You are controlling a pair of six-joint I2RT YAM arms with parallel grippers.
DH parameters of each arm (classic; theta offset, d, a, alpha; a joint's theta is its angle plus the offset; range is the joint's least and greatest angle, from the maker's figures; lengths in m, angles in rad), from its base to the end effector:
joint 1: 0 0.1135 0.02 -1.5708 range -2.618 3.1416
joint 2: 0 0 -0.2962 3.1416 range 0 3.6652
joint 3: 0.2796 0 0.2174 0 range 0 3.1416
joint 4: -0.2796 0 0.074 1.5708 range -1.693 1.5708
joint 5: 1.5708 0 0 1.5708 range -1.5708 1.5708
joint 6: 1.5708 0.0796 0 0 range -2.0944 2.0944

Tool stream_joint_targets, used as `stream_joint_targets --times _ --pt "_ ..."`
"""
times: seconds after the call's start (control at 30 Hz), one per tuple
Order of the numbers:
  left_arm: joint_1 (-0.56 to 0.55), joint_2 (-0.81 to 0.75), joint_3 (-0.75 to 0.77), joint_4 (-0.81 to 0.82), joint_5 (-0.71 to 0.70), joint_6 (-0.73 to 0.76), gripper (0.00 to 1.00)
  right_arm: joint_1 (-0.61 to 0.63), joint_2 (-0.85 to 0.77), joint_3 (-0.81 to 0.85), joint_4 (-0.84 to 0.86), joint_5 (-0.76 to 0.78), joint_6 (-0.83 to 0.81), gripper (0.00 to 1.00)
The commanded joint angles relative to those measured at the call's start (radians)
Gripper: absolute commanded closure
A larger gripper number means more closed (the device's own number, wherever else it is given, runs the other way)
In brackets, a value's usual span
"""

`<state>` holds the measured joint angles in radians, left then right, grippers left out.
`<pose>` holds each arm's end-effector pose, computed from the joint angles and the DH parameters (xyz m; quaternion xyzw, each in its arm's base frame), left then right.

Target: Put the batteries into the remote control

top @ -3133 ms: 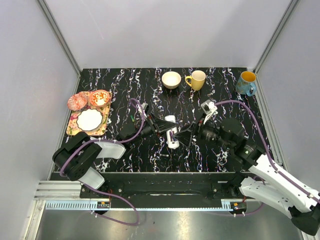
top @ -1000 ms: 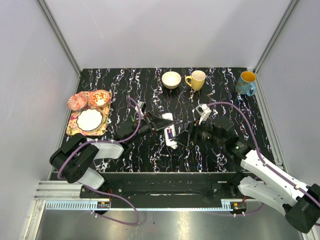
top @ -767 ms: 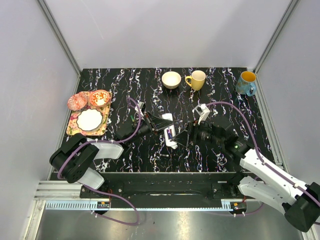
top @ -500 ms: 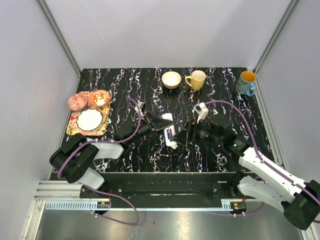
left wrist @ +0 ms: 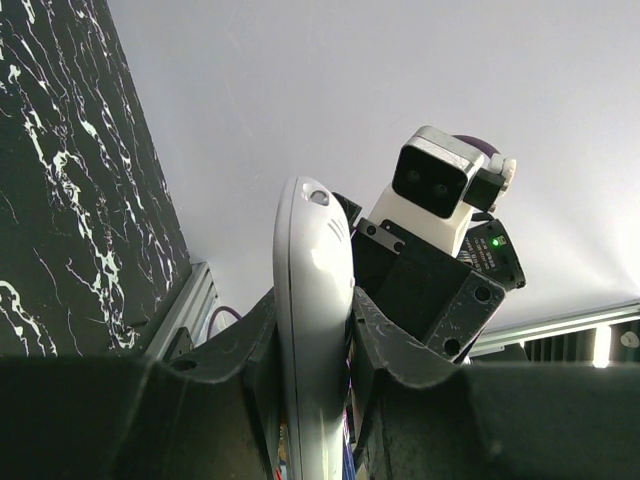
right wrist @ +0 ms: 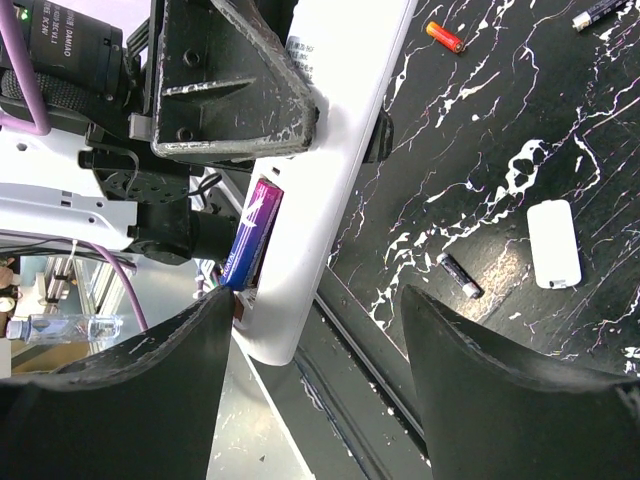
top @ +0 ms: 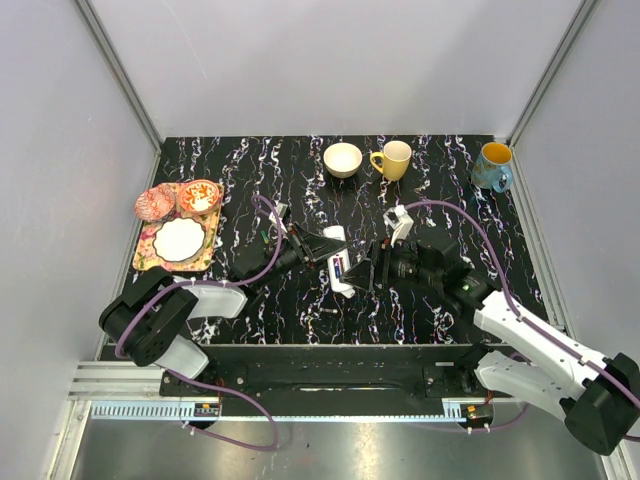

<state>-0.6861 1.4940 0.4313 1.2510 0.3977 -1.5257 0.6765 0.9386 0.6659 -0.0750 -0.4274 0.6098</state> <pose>0.2096 -0.2115 0.2830 -0.1157 0.6327 -0.7316 0.2260 0.1353 0.1510 0.3041 -0.1484 0.7956 0.4754 0.3448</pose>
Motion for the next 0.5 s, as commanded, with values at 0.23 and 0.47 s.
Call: stream_joint_targets --times 0.23,0.47 --pt "-0.026 -0.029 0.004 0.403 0.032 0.013 1.00 -0.011 0.040 0.063 0.032 0.052 0.022 0.28" --pt "-0.035 -0.031 0.006 0.401 0.032 0.016 1.00 -0.011 0.060 0.072 0.023 0.062 0.027 0.28"
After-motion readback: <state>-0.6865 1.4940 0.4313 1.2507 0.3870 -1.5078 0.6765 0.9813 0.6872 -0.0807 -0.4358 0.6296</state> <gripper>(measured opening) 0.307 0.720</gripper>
